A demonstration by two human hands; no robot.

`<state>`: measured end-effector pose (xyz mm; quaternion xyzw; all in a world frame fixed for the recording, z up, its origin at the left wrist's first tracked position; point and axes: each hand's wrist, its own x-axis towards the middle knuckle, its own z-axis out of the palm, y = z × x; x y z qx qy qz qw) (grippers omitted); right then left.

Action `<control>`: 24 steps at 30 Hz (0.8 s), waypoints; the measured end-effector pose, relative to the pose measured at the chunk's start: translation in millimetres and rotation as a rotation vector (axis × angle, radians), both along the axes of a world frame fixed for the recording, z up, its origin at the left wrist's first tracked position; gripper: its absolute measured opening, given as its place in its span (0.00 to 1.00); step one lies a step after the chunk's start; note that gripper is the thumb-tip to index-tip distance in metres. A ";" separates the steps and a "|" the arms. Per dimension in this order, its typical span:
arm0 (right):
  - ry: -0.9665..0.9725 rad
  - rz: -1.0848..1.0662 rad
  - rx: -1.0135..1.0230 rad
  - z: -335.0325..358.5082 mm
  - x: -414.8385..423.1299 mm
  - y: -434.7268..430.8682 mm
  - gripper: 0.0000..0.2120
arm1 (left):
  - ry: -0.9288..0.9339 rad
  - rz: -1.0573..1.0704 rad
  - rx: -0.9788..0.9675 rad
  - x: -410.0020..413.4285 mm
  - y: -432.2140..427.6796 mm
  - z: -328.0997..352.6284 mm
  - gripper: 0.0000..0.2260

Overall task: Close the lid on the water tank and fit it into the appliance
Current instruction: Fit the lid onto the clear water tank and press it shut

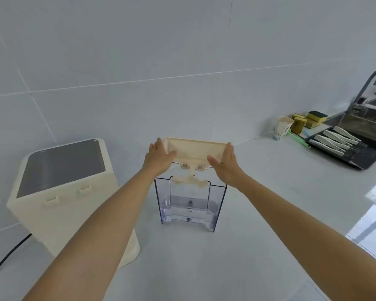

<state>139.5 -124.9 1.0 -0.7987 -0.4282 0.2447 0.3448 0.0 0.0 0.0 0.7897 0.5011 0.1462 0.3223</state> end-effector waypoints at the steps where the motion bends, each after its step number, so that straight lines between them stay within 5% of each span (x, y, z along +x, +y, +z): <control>1: 0.057 -0.036 0.038 2.5 -0.8 2.1 0.40 | -0.034 0.029 -0.048 0.7 0.0 3.5 0.32; 8: 0.380 -0.115 0.104 9.8 4.0 8.9 0.35 | -0.140 0.062 -0.203 6.7 12.0 9.5 0.21; 24: 0.341 -0.152 0.233 8.9 -7.8 -14.6 0.25 | -0.499 0.173 -0.199 -19.5 -5.0 1.1 0.10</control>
